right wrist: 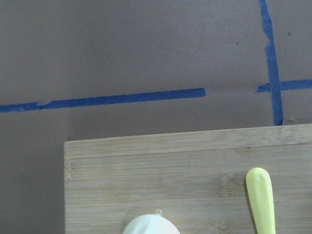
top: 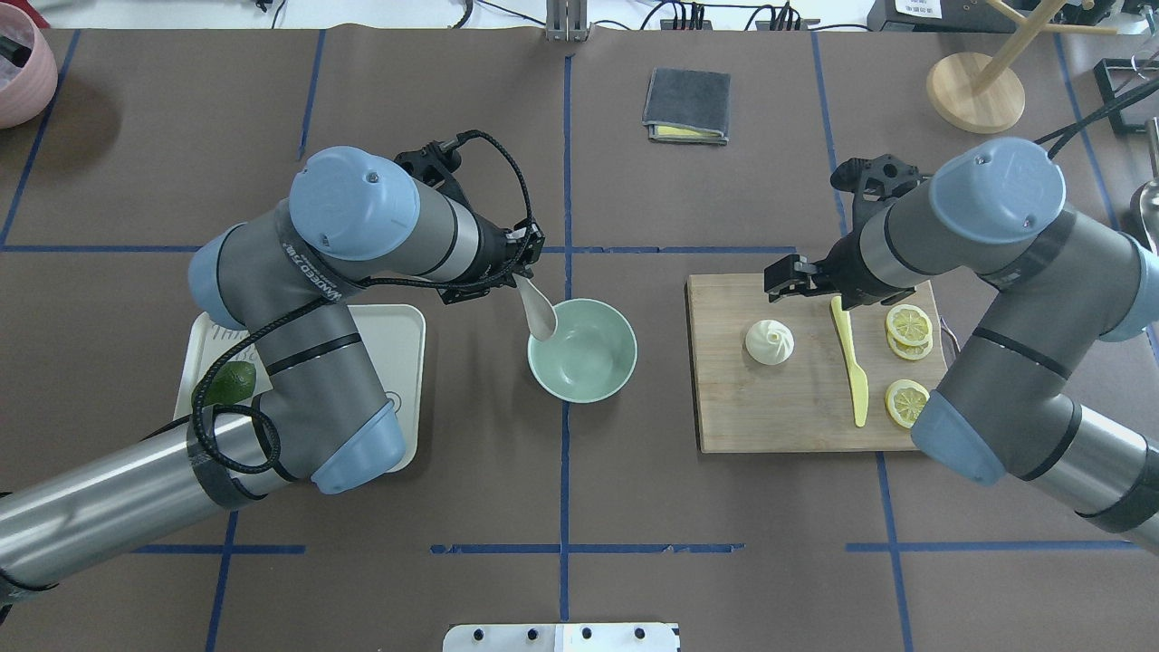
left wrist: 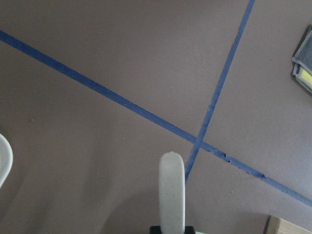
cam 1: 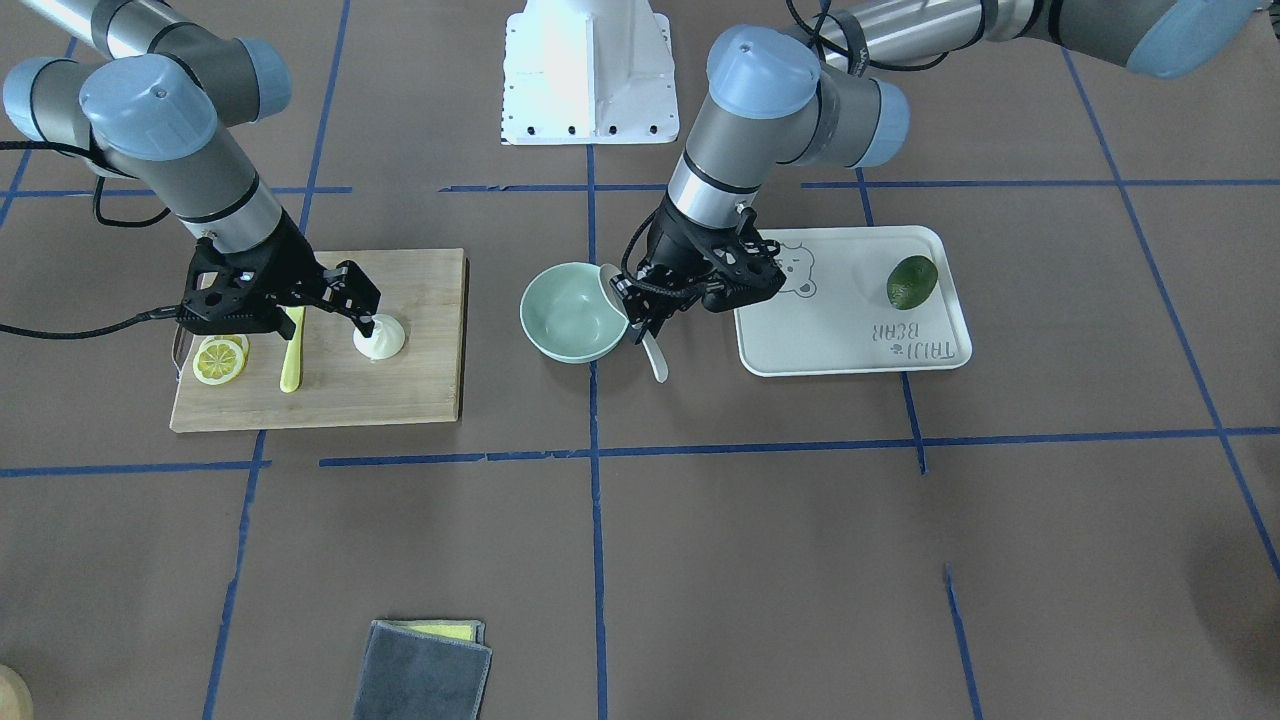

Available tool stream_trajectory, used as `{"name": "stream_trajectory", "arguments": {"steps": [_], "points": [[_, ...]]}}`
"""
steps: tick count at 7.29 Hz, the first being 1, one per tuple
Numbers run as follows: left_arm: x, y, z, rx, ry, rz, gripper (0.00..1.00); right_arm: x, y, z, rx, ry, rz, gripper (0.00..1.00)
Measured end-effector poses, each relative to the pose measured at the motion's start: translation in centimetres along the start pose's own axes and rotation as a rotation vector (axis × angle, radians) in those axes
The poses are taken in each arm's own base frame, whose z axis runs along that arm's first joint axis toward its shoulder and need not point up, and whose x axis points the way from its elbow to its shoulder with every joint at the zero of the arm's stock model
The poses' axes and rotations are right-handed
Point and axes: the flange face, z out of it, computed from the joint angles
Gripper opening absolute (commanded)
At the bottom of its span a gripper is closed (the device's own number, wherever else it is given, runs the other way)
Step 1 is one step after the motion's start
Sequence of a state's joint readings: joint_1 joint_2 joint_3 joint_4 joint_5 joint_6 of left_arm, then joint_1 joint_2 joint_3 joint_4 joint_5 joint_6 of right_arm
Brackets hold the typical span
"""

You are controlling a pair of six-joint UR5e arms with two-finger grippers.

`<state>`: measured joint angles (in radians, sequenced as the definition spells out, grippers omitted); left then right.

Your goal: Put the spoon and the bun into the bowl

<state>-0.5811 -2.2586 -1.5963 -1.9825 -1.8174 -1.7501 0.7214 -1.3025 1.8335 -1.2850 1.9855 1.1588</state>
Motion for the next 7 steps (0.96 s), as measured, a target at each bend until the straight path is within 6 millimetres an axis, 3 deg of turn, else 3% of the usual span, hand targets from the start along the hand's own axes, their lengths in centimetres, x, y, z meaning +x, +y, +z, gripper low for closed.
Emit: {"name": "stream_trajectory", "arguments": {"steps": [2, 5, 7], "points": [[1.0, 1.9, 1.6, -0.008, 0.014, 0.009, 0.0, -1.2, 1.1, 1.3, -0.013, 0.004, -0.017, 1.0], [2.7, 6.3, 3.1, -0.036, 0.023, 0.009, 0.0, -2.1, 0.9, 3.3, -0.027, 0.024, -0.019, 0.99], [2.7, 7.2, 3.5, -0.04, 0.024, 0.012, 0.0, -2.0, 1.1, 4.3, -0.032, 0.039, -0.019, 0.81]]}}
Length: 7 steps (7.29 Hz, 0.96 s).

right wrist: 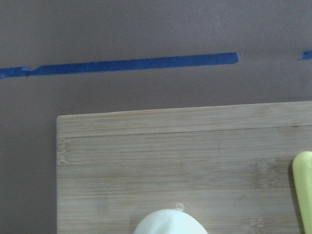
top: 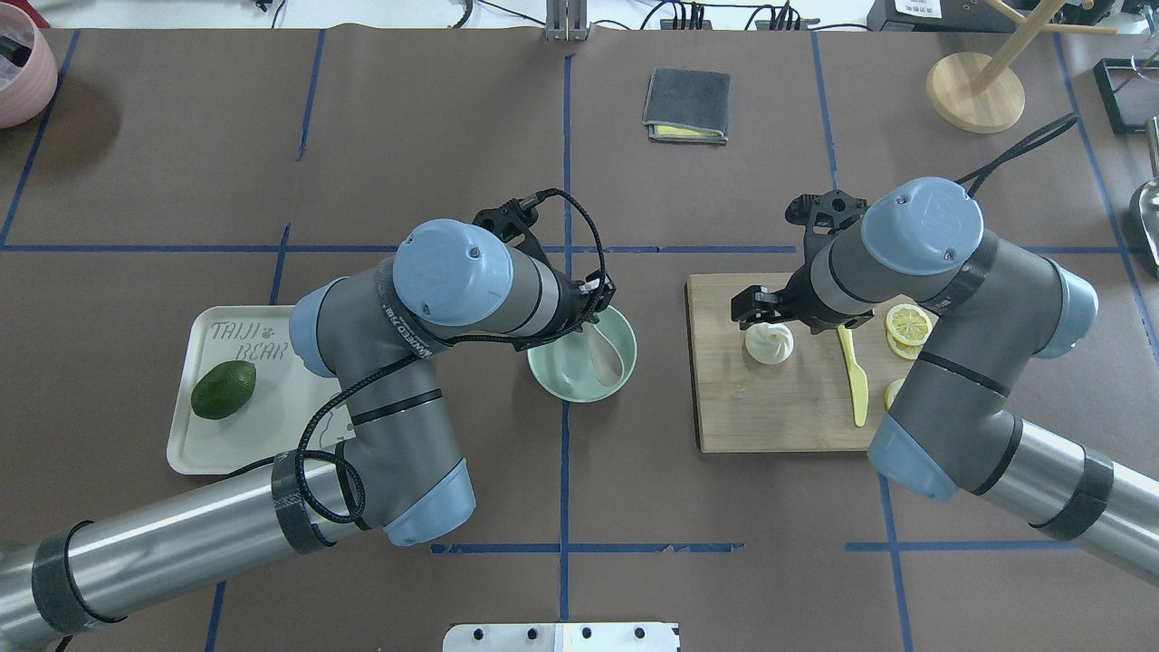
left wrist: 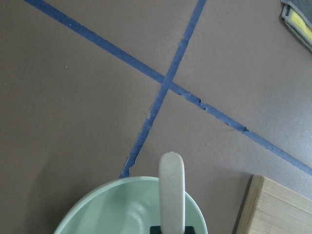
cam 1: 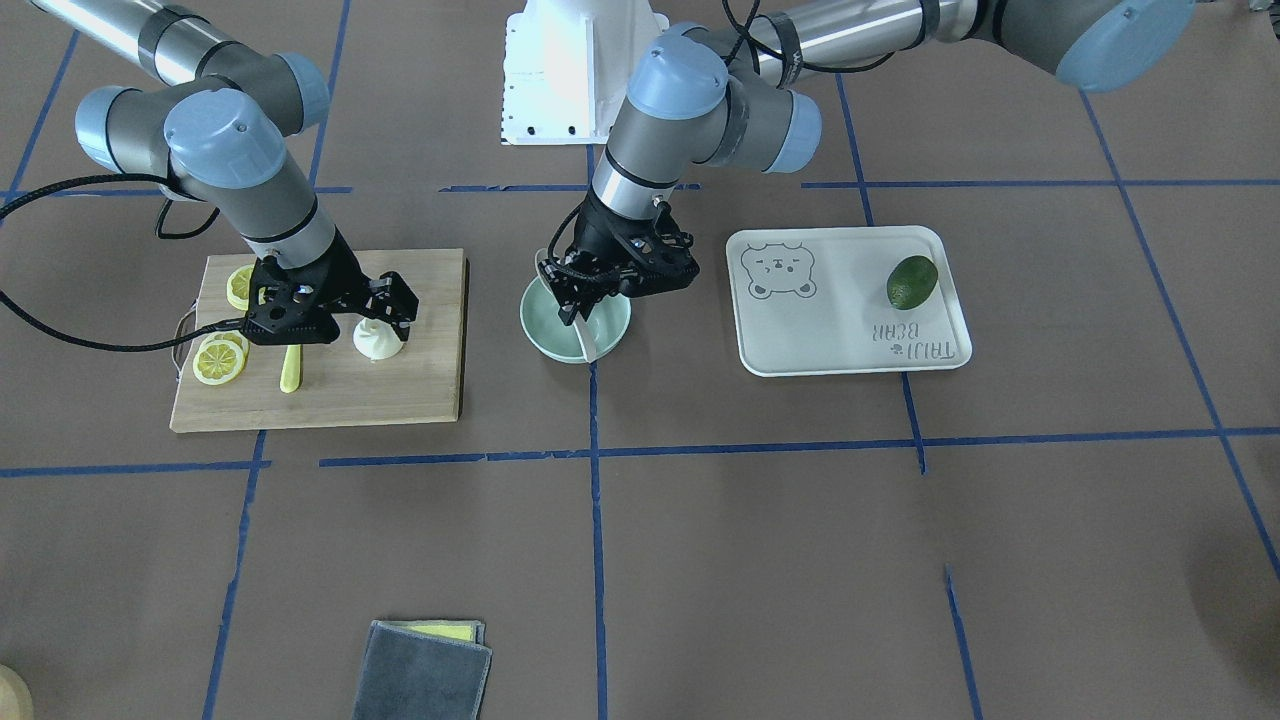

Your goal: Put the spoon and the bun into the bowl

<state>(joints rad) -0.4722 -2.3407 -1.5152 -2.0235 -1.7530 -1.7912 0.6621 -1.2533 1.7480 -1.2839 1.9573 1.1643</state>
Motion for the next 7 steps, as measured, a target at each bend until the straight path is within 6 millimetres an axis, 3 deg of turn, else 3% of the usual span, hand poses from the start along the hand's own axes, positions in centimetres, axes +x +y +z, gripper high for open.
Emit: {"name": "stream_trajectory", "arguments": {"steps": [3, 4, 6, 7], "points": [[0.0, -0.2, 0.0, 0.003, 0.003, 0.001, 0.0, -0.7, 0.0, 0.0, 0.003, -0.005, -0.004, 0.81], [0.0, -0.9, -0.1, 0.013, 0.006, -0.002, 0.0, -0.8, -0.1, -0.1, 0.003, -0.007, -0.004, 0.75], [-0.2, -2.5, -0.1, 0.033, 0.004, -0.01, 0.0, -1.0, -0.1, -0.2, 0.004, -0.01, -0.005, 0.01], [-0.2, -2.8, -0.1, 0.036, 0.002, -0.012, 0.0, -1.0, -0.1, -0.2, 0.004, -0.011, -0.006, 0.0]]}}
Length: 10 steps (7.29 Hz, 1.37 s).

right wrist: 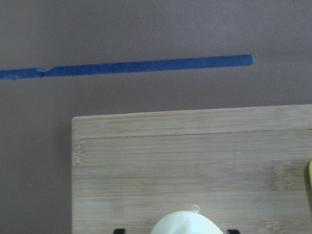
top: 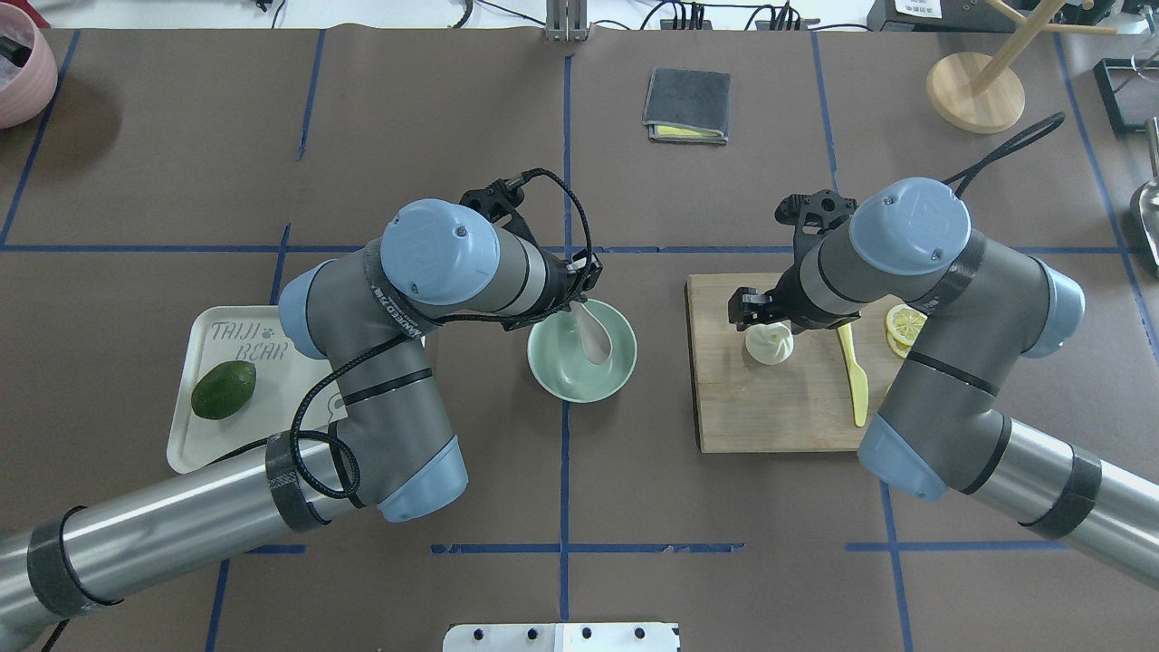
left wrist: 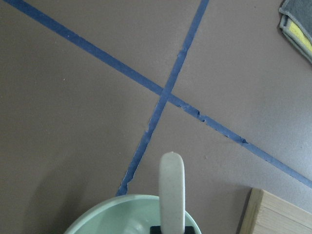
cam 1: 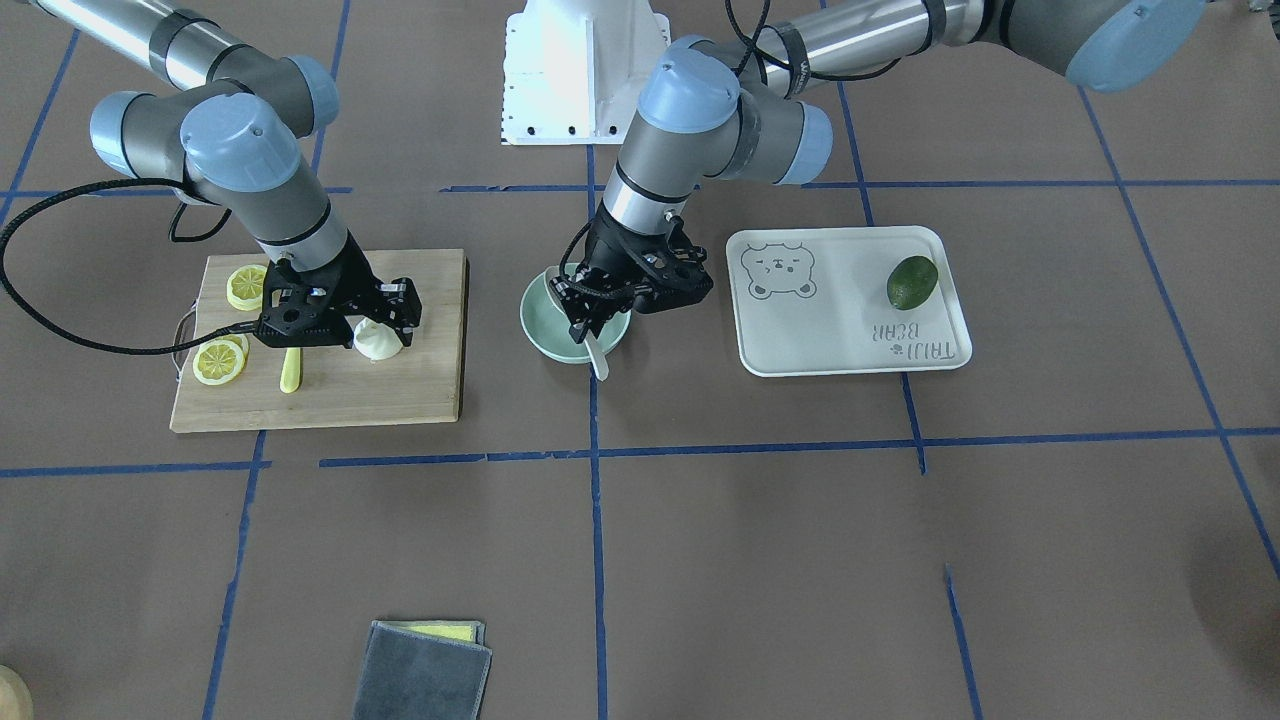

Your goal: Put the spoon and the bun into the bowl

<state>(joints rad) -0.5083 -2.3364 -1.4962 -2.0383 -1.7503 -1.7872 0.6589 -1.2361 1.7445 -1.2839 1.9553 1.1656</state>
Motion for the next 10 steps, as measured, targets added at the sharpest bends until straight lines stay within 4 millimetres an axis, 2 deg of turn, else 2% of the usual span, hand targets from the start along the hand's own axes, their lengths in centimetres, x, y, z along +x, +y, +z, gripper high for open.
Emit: {"name": "stream_trajectory", "arguments": {"steps": [2, 3, 4, 8, 10], "points": [[-0.1, -0.2, 0.1, 0.007, -0.001, -0.001, 0.0, 0.0, 0.0, 0.0, -0.001, 0.0, -0.004, 0.0], [-0.1, -0.3, 0.2, 0.016, 0.0, -0.001, 0.31, 0.0, 0.0, -0.1, -0.001, 0.0, -0.004, 0.0], [-0.1, -0.4, 0.2, 0.02, 0.002, 0.0, 0.99, 0.0, 0.0, -0.1, -0.001, -0.001, -0.004, 0.0], [0.1, -0.6, 0.0, 0.022, 0.015, 0.034, 1.0, 0.0, -0.2, -0.6, 0.005, -0.007, 0.001, 0.0], [0.2, -1.2, -0.4, 0.026, 0.018, 0.033, 1.0, 0.0, -1.2, -2.6, 0.018, -0.028, 0.011, 0.0]]}}
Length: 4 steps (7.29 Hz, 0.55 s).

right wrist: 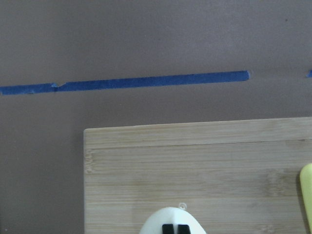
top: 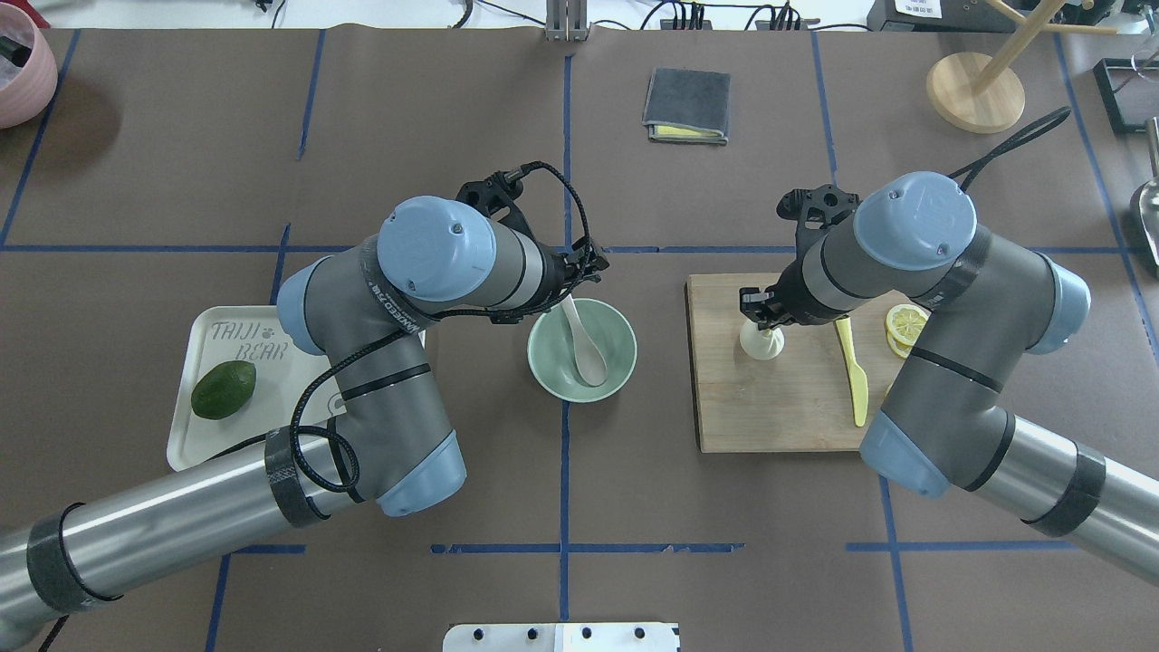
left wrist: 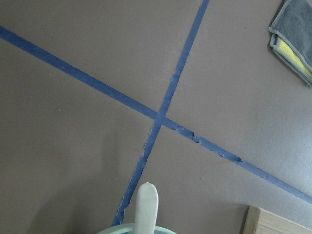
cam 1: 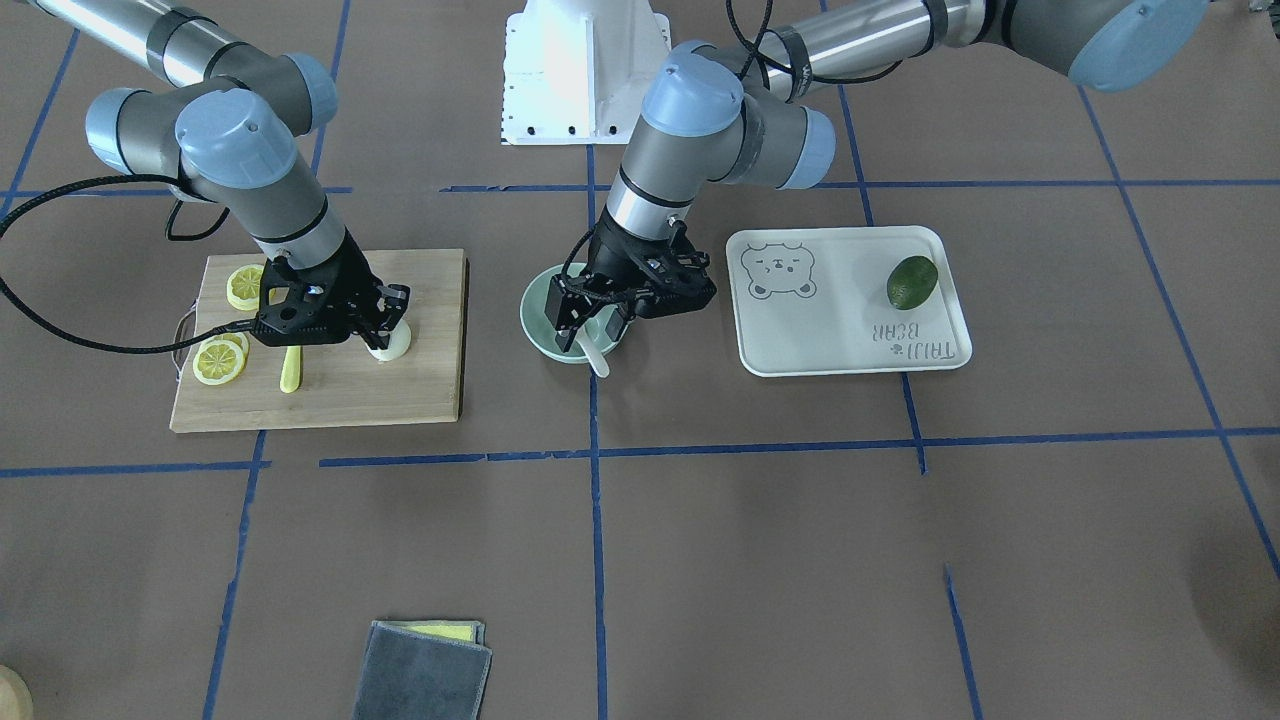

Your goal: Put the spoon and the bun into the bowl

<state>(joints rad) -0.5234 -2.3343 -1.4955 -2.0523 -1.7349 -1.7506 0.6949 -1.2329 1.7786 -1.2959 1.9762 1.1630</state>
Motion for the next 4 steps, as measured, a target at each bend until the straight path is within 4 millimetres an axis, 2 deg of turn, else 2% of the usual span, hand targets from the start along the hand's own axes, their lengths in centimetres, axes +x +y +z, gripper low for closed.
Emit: {"name": "stream_trajectory", "arguments": {"steps": [2, 4], "points": [[-1.0, -1.0, -1.3, 0.004, 0.002, 0.009, 1.0, -0.5, -1.9, -3.0, 0.0, -0.052, 0.015, 0.0], [-4.3, -3.8, -5.0, -0.002, -0.032, 0.095, 1.0, -3.5, -3.1, -5.3, 0.011, -0.112, 0.001, 0.0]]}}
